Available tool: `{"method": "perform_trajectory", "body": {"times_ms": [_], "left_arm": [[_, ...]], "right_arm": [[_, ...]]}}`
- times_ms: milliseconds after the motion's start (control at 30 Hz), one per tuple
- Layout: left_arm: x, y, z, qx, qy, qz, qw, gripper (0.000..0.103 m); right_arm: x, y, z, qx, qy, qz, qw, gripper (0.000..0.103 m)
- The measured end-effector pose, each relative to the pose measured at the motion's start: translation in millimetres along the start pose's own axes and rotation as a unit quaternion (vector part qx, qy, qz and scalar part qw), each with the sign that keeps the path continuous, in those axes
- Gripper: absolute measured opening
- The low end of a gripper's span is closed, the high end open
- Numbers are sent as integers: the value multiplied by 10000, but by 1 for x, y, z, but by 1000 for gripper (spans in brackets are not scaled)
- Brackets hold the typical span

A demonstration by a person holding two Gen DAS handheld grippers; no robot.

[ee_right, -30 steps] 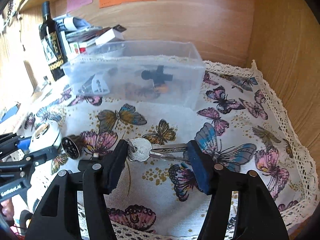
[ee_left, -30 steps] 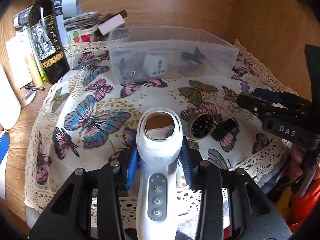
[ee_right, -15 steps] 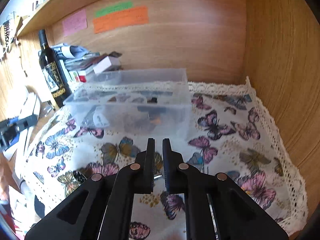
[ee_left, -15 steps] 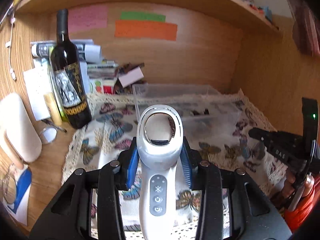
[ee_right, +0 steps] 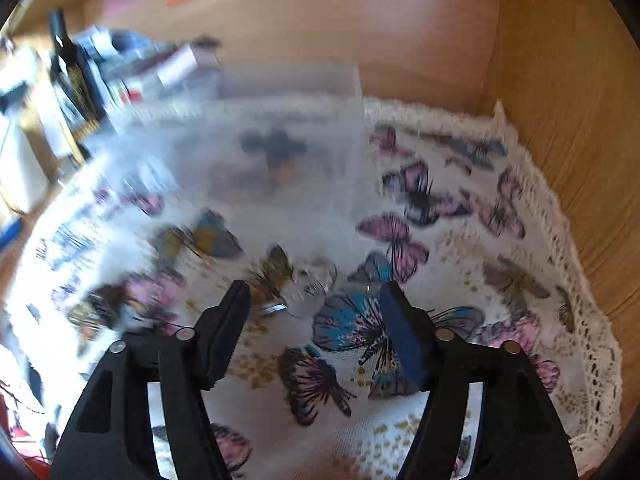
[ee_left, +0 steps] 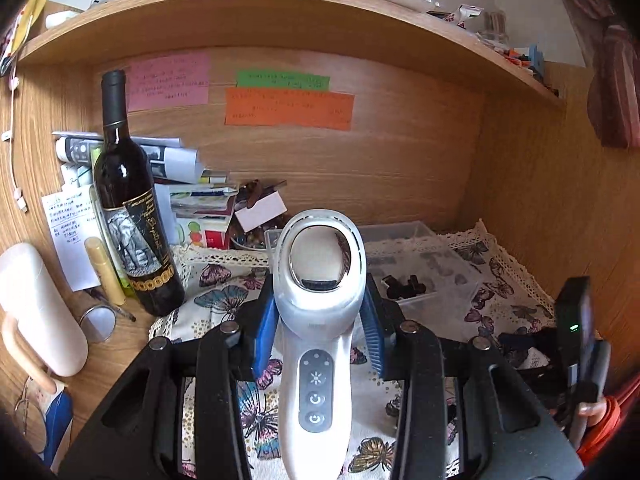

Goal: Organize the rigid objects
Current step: 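Lift the white device toward the box with the left tool while the right tool grasps the key ring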

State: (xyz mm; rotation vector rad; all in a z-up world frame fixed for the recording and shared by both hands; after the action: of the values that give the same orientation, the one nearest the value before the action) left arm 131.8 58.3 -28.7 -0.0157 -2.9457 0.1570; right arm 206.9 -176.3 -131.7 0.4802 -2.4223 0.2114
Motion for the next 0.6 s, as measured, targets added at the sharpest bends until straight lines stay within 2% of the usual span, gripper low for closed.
{"method": "perform_trajectory", "body": {"times_ms": [67, 167, 233, 333, 567, 600], "left_arm": [[-2, -2, 0, -49, -21, 17, 10000, 38], [-5, -5, 1, -92, -4, 71, 9999, 39], [-7, -5, 1, -116, -3, 75, 9999, 38], [-10, -5, 0, -152, -34, 52, 9999, 38], [-13, 1, -24, -134, -299, 11, 9995, 39], [-13, 2, -28, -118, -344, 13, 9993, 39]], "right_arm": [[-2, -7, -2, -305, 30, -145, 9994, 67], [-4, -12, -4, -392, 66, -49, 9992, 64], [-5, -9, -4, -231, 40, 92, 9997, 44], [-3, -4, -4, -92, -23, 139, 9999, 30], [18, 1, -9, -151, -371, 125, 9991, 28], [24, 3, -13, -150, -412, 74, 9990, 4]]}}
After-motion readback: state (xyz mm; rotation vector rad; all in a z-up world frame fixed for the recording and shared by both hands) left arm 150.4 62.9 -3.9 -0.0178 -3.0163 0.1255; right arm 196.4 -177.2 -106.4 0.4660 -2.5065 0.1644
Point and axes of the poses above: each gripper's, at about its wrist camera, not at the fingertips, and x roughly against the way its jaws point, y to its left, z to its underside, the point moved 3 cm from there along -x, roughly the way its jaws point, and after that the axes turned 15 degrees about -y, right-handed, at the moved point
